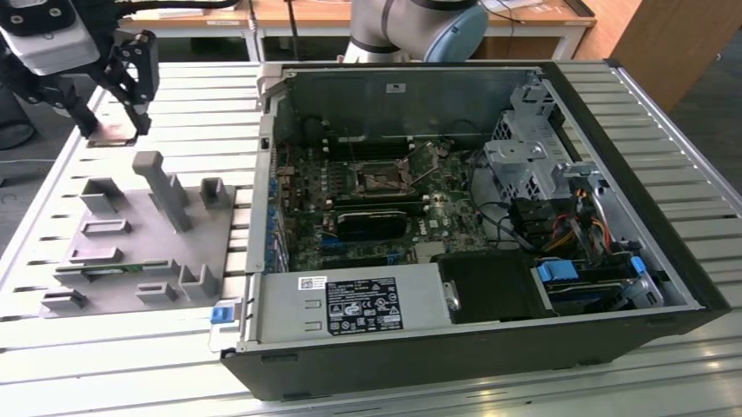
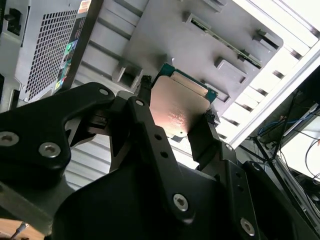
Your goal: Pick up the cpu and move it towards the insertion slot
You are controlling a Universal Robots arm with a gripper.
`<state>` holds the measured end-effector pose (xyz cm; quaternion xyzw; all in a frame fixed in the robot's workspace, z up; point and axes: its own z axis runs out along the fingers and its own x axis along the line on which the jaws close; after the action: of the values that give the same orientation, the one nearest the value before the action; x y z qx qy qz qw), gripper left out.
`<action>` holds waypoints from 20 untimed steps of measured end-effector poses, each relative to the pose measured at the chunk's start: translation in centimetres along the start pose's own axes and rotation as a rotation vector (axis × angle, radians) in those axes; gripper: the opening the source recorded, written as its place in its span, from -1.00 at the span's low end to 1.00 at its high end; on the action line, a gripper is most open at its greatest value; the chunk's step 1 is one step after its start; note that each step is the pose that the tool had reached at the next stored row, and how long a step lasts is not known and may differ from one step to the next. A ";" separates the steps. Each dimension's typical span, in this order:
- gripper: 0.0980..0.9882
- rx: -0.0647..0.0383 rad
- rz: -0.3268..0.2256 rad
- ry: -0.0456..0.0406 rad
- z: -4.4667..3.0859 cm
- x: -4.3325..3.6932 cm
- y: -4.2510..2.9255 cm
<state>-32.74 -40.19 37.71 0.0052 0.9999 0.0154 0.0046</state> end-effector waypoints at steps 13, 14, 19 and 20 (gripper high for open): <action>0.00 0.000 0.000 0.0001 0.16 -5.05 0.05; 0.00 0.000 0.000 0.0001 0.17 -5.43 0.05; 0.00 0.000 0.000 0.0001 0.22 -7.30 0.07; 0.00 0.000 0.000 0.0001 0.23 -7.66 0.07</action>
<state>-25.08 -40.19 37.55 0.0051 0.9999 0.0153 0.0045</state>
